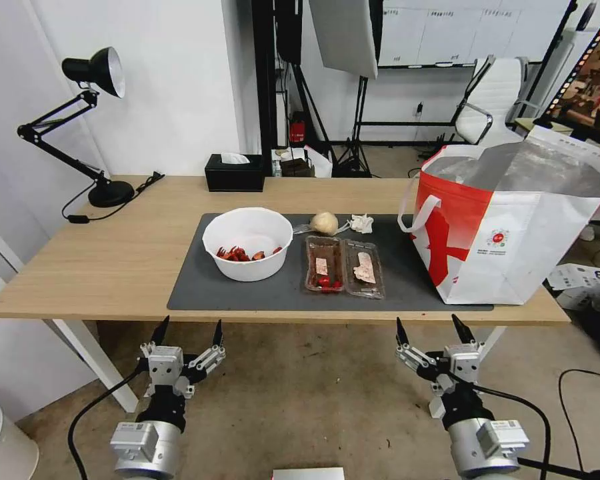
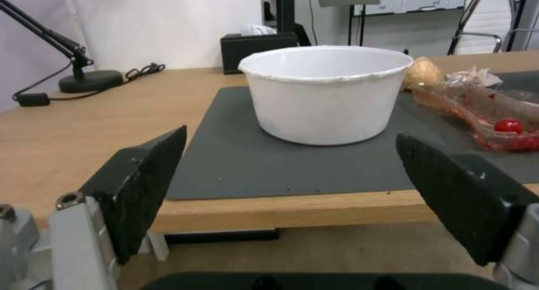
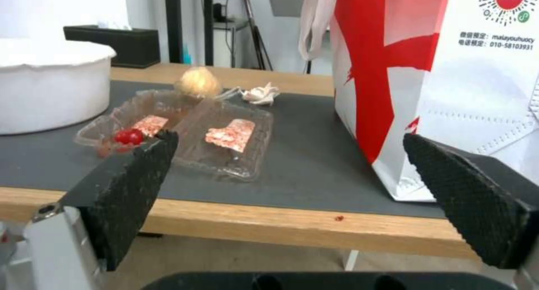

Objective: Pick up the trash from the table and place it into the takeout bag.

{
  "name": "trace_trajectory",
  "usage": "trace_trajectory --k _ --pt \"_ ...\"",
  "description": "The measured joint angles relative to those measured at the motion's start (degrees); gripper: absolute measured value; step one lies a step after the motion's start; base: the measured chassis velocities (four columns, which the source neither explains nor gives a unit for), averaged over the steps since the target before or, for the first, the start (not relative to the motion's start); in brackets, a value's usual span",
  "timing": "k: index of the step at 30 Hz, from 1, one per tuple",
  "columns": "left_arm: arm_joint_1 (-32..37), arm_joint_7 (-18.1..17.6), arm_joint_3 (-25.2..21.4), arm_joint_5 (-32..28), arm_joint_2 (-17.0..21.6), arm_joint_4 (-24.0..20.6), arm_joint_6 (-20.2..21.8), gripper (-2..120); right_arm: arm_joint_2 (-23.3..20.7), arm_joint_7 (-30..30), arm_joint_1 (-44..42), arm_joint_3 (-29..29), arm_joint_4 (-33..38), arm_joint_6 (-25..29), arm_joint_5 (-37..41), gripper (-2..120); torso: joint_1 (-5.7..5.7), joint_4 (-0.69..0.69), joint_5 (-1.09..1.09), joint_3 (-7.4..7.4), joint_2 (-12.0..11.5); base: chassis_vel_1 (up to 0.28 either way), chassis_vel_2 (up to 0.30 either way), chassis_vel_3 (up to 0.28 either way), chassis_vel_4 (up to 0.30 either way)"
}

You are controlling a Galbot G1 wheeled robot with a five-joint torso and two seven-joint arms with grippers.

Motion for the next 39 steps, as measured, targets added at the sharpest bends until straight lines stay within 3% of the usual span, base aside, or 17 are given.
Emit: trace_trajectory --k 30,33,34,37,39 --pt "-0.2 -0.3 0.3 0.0 0.0 0.0 0.1 100 -0.7 -0.2 0.0 0.6 0.0 -0.6 1.0 100 0.0 0.0 0.02 0.0 0.0 0.0 0.0 0.0 0.0" --pt "-3.0 -5.0 5.2 -0.7 0.3 0.9 3.0 100 -4.4 -1.4 -0.2 4.4 0.1 -4.1 6.4 100 0.0 0.01 0.02 0.0 0.0 0.0 0.0 0.0 0.0" --pt "-3.0 -5.0 5.2 -0.7 0.3 0.9 3.0 100 -4.4 -1.4 -0.2 4.4 0.1 -4.1 6.4 100 0.0 0.01 0.02 0.0 0.0 0.0 0.0 0.0 0.0" --pt "-7.1 -11.8 12.5 -1.8 0.7 2.3 7.4 100 -9.5 -3.2 -0.5 9.5 0.6 -9.0 13.7 100 0.01 -0.02 0.01 0.0 0.0 0.0 0.0 0.0 0.0" --pt "-7.6 -12.6 13.3 -1.9 0.8 2.4 7.9 100 -11.6 -4.0 -0.6 11.6 0.7 -11.1 16.7 100 0.01 -0.01 0.03 0.0 0.0 0.0 0.0 0.0 0.0"
